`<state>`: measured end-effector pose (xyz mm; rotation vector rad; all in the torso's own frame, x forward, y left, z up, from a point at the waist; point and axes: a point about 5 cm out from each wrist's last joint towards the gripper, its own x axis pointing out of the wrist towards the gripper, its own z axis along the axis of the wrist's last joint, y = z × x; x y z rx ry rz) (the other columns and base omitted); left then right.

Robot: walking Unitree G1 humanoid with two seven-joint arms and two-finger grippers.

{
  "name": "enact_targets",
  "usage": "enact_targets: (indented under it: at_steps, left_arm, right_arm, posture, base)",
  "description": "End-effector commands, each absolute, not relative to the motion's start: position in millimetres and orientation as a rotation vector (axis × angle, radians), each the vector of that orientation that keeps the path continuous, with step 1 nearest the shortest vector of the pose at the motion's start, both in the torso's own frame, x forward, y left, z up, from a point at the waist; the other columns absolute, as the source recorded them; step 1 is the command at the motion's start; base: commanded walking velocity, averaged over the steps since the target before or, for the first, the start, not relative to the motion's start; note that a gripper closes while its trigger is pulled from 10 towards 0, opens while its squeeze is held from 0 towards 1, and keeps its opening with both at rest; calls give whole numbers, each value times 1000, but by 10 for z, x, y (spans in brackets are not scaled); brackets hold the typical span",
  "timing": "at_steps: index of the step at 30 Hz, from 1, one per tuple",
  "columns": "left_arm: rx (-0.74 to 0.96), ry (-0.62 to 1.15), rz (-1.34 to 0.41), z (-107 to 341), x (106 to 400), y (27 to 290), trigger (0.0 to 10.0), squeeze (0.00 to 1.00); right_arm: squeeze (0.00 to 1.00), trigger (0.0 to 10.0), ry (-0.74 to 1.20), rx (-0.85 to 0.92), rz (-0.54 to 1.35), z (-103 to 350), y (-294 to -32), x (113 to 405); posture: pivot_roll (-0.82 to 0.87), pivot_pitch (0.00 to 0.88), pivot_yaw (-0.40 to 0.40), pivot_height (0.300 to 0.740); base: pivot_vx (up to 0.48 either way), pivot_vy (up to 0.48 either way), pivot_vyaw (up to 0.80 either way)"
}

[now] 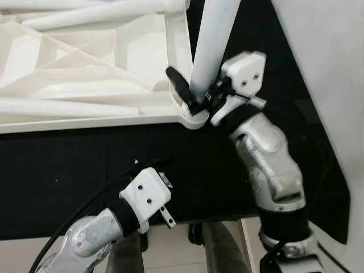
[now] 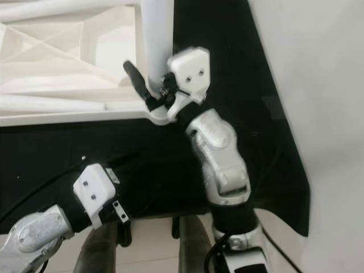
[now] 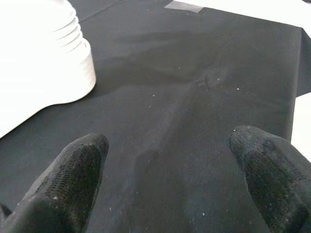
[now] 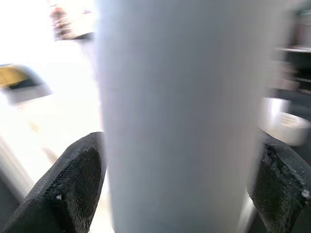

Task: Building children table

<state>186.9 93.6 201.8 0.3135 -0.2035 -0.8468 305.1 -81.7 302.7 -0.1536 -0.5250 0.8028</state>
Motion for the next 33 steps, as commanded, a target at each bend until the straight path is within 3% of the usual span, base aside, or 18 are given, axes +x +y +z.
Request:
enact_targets:
  at_steps: [1,3,4,5,6,15,26,29,31,32,33]
  left_arm:
    - [305,-194,-864,1974,1831,910,10000,0]
    - [306,-195,-861,1979,1828,916,10000,0]
    - [305,-195,-857,1983,1825,920,10000,0]
    - [305,-195,-857,1983,1825,920,10000,0]
    - [305,-195,-854,1985,1824,924,10000,0]
    - [298,-190,-840,1985,1805,945,10000,0]
    - [275,-179,-784,1985,1801,1032,10000,0]
    - [270,-176,-774,1983,1794,1053,10000,0]
    - [269,-179,-764,1984,1797,1060,10000,0]
    - [268,-180,-761,1986,1798,1059,10000,0]
    - [268,-180,-761,1986,1798,1059,10000,0]
  right_arm:
    - [0,10000,-526,-176,970,3029,-797,3055]
    - [0,10000,-503,-215,1047,3034,-824,3110]
    - [0,2667,-482,-238,1101,3026,-834,3131]
    - [0,2667,-482,-238,1101,3026,-834,3131]
    - [0,0,-456,-265,1153,3007,-842,3142]
    - [0,0,-284,-336,1324,2731,-991,3164]
    - [0,0,-90,-199,1039,2268,-1073,2981]
    - [0,0,23,-151,887,2068,-1015,2873]
    - [0,0,140,-159,322,1821,-1245,2890]
    - [0,0,157,-161,150,1766,-1347,2858]
    - [0,0,157,-161,150,1766,-1347,2858]
  posture:
    - [70,426,-48,740]
    - [77,423,-52,740]
    - [81,420,-56,740]
    - [81,420,-56,740]
    - [85,418,-57,740]
    - [87,407,-62,740]
    - [68,401,-54,740]
    - [65,399,-55,740]
    - [72,398,-67,740]
    - [76,397,-67,740]
    - [76,397,-67,740]
  base:
    - [0,0,0]
    - [0,0,0]
    - [0,0,0]
    - [0,0,0]
    - [0,0,0]
    - [0,0,0]
    - [0,0,0]
    - [0,0,0]
    - [0,0,0]
    - [0,0,0]
    - [0,0,0]
